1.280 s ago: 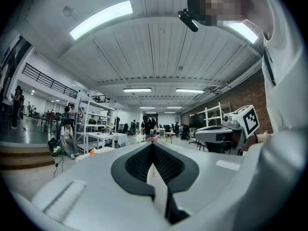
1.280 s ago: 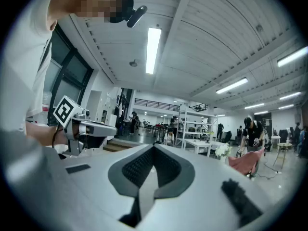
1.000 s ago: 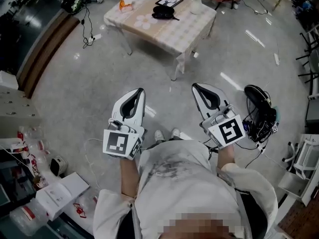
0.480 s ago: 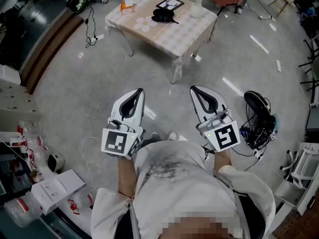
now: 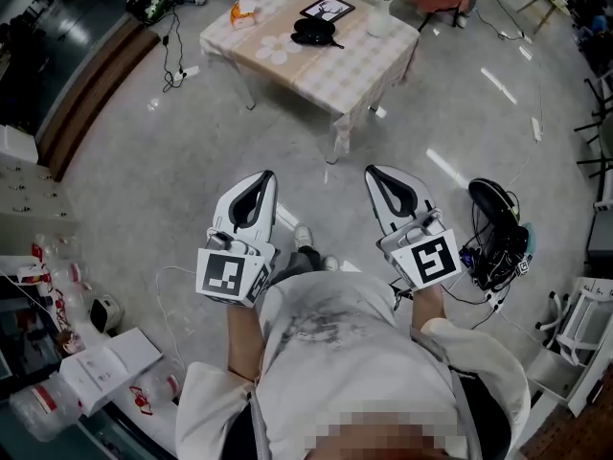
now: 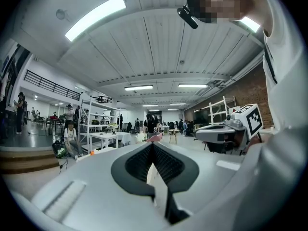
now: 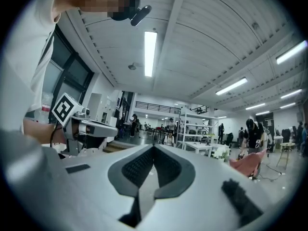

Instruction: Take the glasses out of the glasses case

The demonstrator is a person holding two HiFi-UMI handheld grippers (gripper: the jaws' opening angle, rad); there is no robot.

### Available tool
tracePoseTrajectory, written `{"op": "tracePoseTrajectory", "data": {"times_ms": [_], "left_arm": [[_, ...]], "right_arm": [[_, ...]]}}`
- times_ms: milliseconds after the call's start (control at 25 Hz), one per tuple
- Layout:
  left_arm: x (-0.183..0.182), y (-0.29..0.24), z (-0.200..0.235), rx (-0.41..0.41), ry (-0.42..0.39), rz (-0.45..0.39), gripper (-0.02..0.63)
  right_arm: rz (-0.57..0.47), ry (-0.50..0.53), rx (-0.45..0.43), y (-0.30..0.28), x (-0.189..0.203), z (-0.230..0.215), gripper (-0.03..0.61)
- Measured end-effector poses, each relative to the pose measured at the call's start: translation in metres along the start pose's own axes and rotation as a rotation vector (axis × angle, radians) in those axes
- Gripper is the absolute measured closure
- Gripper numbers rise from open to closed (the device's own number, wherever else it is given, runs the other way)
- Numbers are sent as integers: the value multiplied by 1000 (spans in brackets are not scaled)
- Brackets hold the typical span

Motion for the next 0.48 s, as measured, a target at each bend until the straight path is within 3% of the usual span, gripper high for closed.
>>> {"op": "tracePoseTrajectory", "data": {"times_ms": [480], "left_arm": [[14, -43, 67, 30, 12, 4, 606]], "right_arm": [[95, 32, 31, -68, 29, -18, 561]]}}
Point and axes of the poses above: the fingertips, and each gripper's own axes: y backward along the fingers, z to its left, x out of its underside, the point moved 5 cm from there along y, backward along the fingers, and after that the axes turned 13 degrees about -z, right-handed, at the moved point
